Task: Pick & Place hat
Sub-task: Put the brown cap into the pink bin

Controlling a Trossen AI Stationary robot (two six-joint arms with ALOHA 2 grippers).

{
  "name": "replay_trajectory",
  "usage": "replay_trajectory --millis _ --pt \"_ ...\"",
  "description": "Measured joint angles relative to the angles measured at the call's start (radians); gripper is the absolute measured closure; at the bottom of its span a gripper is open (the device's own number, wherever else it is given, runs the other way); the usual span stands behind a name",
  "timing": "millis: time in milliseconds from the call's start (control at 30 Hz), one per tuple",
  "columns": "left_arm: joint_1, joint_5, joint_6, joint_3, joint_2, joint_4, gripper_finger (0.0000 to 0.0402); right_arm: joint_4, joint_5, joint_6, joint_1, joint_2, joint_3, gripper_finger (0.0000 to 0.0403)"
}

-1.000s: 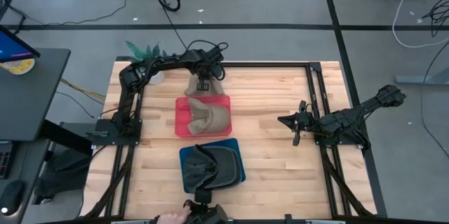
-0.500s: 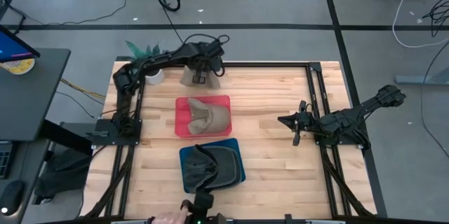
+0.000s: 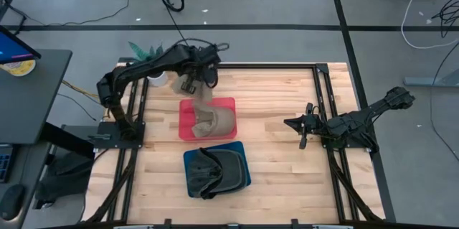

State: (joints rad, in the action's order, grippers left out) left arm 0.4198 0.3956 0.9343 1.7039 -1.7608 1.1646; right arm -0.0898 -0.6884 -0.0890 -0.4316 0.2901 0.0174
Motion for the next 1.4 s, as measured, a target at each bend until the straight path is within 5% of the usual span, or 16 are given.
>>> replay_trajectory --millis 233,700,1400 --pt "-0.137 -0.017 0.042 0.0 0.018 0.164 0.0398 0.0 0.0 0.0 0.0 0.0 0.0 0.0378" --pt "-0.4 -0.094 0.263 -0.001 0.018 0.129 0.0398 0.0 0.0 0.0 0.0 0.0 0.0 0.0378" --pt "-0.41 -0.068 0.414 -0.089 -0.009 -0.014 0.0398 0.0 0.0 0.0 0.0 0.0 0.0 0.0378"
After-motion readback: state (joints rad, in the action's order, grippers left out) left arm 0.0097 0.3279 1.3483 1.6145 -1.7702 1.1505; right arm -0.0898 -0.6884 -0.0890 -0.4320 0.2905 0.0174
